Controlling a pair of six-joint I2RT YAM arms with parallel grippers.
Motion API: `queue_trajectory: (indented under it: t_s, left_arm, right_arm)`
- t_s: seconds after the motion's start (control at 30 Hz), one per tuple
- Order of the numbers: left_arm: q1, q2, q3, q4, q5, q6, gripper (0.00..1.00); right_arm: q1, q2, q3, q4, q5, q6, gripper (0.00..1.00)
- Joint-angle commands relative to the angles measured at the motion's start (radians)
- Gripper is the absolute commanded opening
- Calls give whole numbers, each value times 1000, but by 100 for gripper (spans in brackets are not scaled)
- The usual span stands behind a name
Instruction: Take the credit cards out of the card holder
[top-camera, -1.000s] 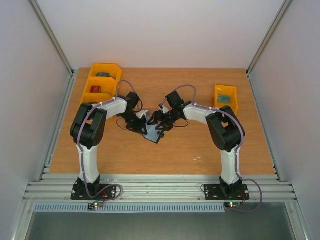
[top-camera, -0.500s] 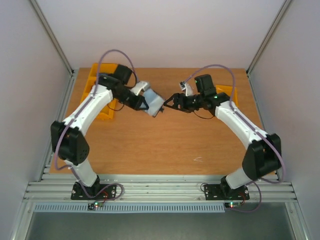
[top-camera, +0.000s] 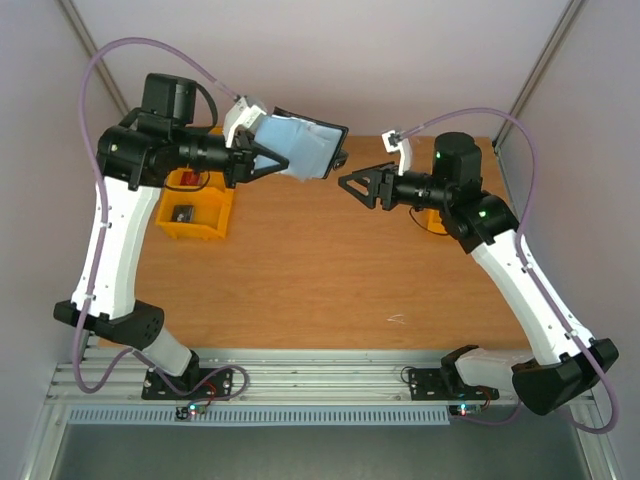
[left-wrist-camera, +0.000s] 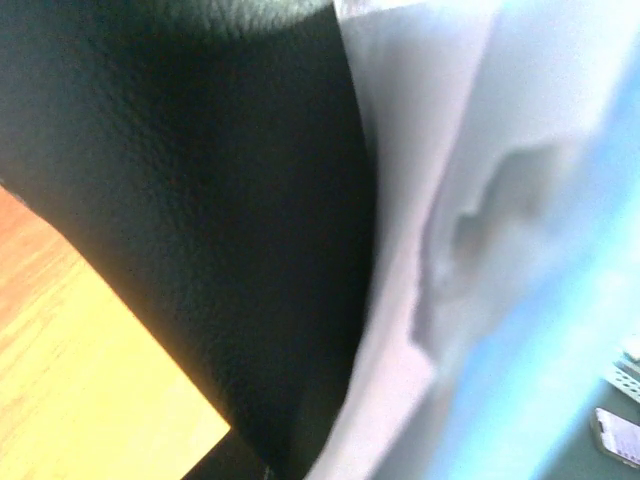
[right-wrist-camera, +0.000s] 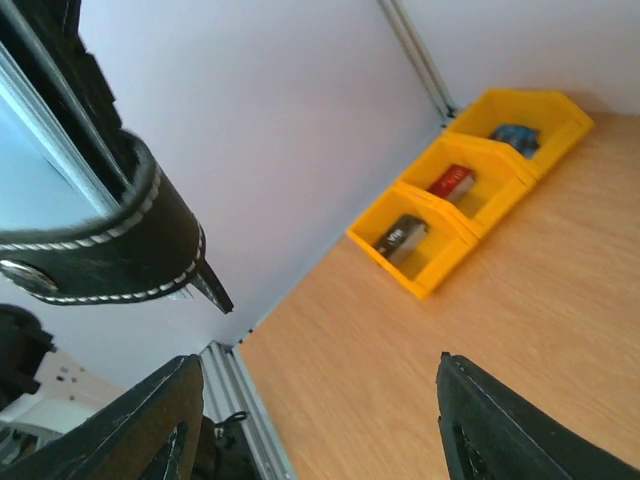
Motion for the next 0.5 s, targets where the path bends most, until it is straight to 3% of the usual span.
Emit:
queue_trajectory:
  t_s: [0.0, 0.47]
  left_arm:
    - [4, 6, 106, -24, 132, -32, 0]
    - [-11, -49, 23, -15, 220, -60, 0]
  right_arm:
    - [70, -32, 16, 112, 32, 10, 64]
    - [115, -11, 90, 161, -22, -27, 60]
